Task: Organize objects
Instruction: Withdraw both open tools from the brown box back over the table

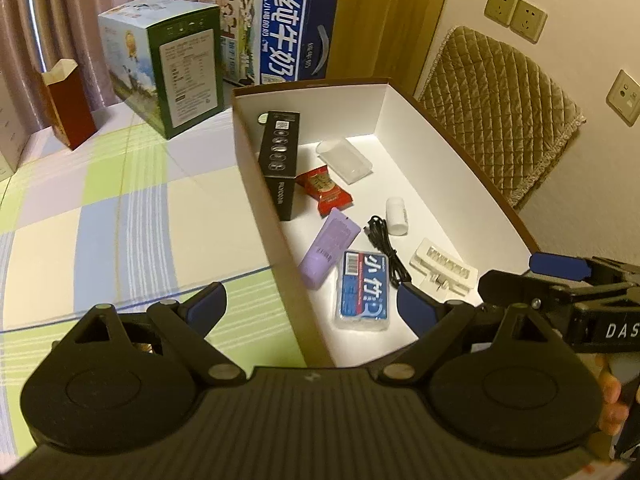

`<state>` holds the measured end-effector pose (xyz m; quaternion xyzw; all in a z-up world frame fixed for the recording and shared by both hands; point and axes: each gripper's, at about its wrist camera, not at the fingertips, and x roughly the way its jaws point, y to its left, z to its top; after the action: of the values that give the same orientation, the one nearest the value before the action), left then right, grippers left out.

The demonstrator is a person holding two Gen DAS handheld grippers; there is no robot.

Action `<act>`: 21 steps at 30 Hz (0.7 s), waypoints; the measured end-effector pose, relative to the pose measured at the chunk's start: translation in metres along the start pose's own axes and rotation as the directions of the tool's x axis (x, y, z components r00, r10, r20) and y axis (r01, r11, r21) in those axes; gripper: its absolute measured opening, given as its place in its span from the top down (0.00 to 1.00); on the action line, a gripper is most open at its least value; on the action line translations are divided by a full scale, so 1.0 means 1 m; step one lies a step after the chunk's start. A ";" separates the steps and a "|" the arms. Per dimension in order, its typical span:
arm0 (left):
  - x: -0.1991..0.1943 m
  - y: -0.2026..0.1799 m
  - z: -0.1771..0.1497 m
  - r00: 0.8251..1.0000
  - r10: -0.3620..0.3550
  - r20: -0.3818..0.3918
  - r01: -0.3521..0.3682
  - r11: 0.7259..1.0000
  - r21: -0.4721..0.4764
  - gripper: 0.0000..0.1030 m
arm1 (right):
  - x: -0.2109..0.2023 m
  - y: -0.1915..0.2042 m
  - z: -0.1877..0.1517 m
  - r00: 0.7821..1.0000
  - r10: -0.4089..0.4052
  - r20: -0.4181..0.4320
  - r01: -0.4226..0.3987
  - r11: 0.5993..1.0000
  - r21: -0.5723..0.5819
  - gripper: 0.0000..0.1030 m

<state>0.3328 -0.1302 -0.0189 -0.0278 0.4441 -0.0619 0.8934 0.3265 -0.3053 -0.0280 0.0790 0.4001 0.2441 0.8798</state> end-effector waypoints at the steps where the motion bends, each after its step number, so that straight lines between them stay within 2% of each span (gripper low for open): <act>1: -0.003 0.002 -0.002 1.000 0.001 0.001 -0.001 1.000 -0.004 0.13 | -0.001 0.003 -0.002 1.000 0.001 -0.001 -0.001 1.000 -0.001 0.02; 13: -0.038 0.030 -0.032 1.000 0.009 0.013 -0.009 0.999 -0.031 0.12 | -0.013 0.045 -0.026 1.000 0.006 -0.003 -0.007 1.000 -0.028 0.02; 21: -0.055 0.055 -0.055 1.000 0.018 -0.004 -0.018 0.999 -0.046 0.12 | -0.011 0.075 -0.042 0.999 0.018 -0.029 -0.019 0.999 -0.045 0.02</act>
<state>0.2607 -0.0683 -0.0150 -0.0441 0.4473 -0.0436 0.8922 0.2612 -0.2482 -0.0238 0.0591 0.4065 0.2622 0.8732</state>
